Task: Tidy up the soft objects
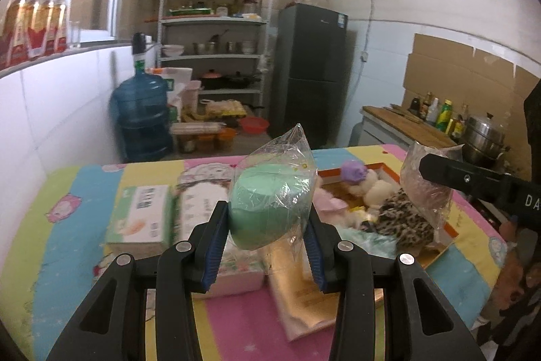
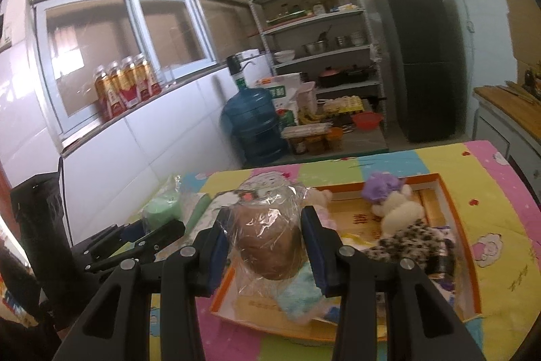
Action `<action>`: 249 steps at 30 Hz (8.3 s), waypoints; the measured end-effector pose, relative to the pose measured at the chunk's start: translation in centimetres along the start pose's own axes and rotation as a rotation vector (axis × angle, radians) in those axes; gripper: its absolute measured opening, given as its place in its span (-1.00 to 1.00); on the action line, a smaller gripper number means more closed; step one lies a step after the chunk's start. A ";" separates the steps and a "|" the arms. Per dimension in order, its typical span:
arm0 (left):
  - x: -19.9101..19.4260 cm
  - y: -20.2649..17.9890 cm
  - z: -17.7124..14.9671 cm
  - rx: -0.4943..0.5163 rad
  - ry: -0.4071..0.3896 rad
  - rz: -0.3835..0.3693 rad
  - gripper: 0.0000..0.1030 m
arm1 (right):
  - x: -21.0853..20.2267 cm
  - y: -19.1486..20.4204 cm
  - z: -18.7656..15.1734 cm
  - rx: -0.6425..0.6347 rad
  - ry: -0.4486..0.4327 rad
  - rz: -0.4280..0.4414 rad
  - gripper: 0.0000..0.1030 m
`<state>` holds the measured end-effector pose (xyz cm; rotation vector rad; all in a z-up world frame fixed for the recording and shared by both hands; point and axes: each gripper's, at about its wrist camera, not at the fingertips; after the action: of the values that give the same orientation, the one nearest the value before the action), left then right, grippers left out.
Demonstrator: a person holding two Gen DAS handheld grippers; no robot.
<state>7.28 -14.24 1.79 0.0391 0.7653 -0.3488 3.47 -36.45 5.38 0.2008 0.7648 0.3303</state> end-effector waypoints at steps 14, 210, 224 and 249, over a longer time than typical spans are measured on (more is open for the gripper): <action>4.2 -5.7 2.3 0.054 0.048 -0.100 -0.15 | -1.5 -6.1 -0.8 0.105 -0.022 -0.045 -0.19; -10.0 3.4 -9.2 -0.160 -0.068 0.227 -0.02 | -0.8 12.0 -8.4 -0.062 -0.109 -0.319 0.65; -10.0 3.4 -9.2 -0.159 -0.067 0.228 -0.02 | -0.5 12.2 -8.5 -0.063 -0.104 -0.314 0.64; -9.9 3.3 -9.4 -0.160 -0.064 0.228 -0.02 | -0.2 12.2 -8.8 -0.061 -0.101 -0.308 0.64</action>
<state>-4.56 -6.66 1.50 -0.0350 0.7154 -0.0717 -5.58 -24.72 2.91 0.0404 0.6730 0.0503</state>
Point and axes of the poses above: each gripper's, at about its wrist camera, not at the fingertips, and x roughly the way its jaws point, y to its left, z to its top, and after that the axes turned 14 degrees about y, right-handed
